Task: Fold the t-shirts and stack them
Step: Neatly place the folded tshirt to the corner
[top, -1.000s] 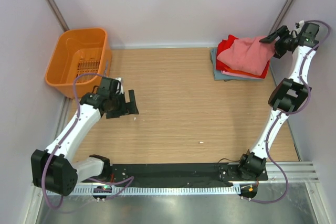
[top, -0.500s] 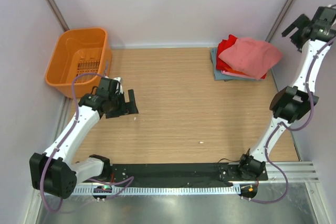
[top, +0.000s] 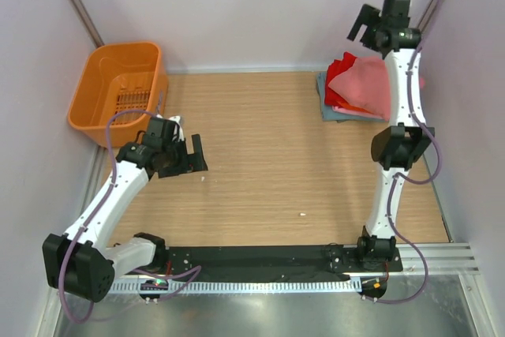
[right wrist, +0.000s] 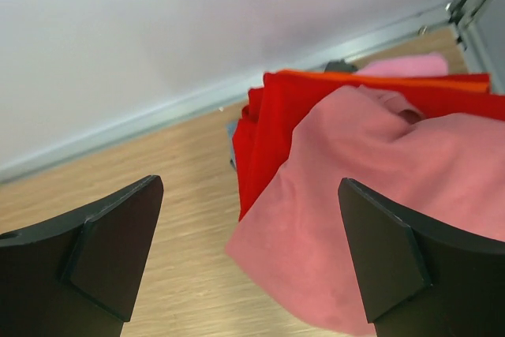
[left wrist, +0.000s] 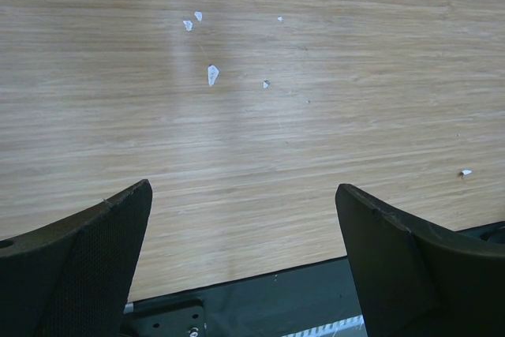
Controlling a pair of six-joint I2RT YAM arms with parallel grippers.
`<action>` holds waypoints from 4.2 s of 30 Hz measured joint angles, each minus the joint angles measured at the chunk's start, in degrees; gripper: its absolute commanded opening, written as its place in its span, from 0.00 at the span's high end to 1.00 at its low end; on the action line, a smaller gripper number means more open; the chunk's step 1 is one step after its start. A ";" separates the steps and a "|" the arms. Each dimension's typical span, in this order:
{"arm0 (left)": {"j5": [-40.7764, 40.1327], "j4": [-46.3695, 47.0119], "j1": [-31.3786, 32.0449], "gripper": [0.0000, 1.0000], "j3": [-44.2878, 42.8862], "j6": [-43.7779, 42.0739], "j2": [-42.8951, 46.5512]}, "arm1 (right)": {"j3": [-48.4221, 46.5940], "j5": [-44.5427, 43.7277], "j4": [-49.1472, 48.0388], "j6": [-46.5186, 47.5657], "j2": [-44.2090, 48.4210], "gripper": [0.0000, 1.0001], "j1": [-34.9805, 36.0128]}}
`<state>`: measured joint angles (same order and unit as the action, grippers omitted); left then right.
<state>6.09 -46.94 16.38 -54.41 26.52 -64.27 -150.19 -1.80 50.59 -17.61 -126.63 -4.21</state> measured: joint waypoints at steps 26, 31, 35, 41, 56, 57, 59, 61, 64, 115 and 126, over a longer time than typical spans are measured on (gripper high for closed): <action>0.79 0.00 0.00 0.00 0.00 0.00 0.26 | 0.83 -16.46 -2.21 7.54 -16.20 0.30 3.26; 1.09 0.00 0.00 0.00 0.02 -0.02 0.26 | 0.83 -18.27 -3.23 9.25 -16.68 0.74 3.48; 1.22 0.00 0.00 0.00 0.02 0.00 0.26 | 0.83 -18.86 -4.48 10.38 -16.68 0.97 3.69; 1.29 0.00 0.00 0.00 0.02 -0.02 0.26 | 1.40 -19.80 -8.90 14.78 -16.61 0.99 4.92; 1.22 -0.02 0.00 0.00 0.02 0.00 -0.55 | 6.95 -21.38 -20.83 23.52 -16.57 0.07 8.61; 1.22 0.00 0.00 0.00 0.02 -0.02 -0.55 | 7.34 -21.79 -21.14 23.54 -16.46 0.06 8.57; 1.22 0.00 0.00 0.00 0.02 0.00 -0.55 | 8.04 -22.25 -21.29 23.30 -15.87 0.04 8.24; 1.22 -0.02 0.00 0.00 0.02 0.00 -0.55 | 9.27 -22.05 -21.49 22.36 -14.32 0.02 7.87; 1.20 0.00 0.00 0.00 0.02 0.00 -0.55 | 13.77 -18.58 -22.16 18.95 -8.50 0.01 6.47; -0.04 0.00 0.48 0.00 0.24 0.02 -3.02 | 22.29 39.06 -53.18 -20.00 -13.20 0.44 -19.28; -0.17 0.00 0.61 0.00 0.24 0.02 -2.08 | 33.11 43.85 -65.53 -26.60 -0.13 0.92 -17.31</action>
<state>5.91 -46.94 16.99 -54.17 26.55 -66.35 -117.08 42.04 -14.94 -44.21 -126.76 -21.52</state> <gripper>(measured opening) 0.995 0.143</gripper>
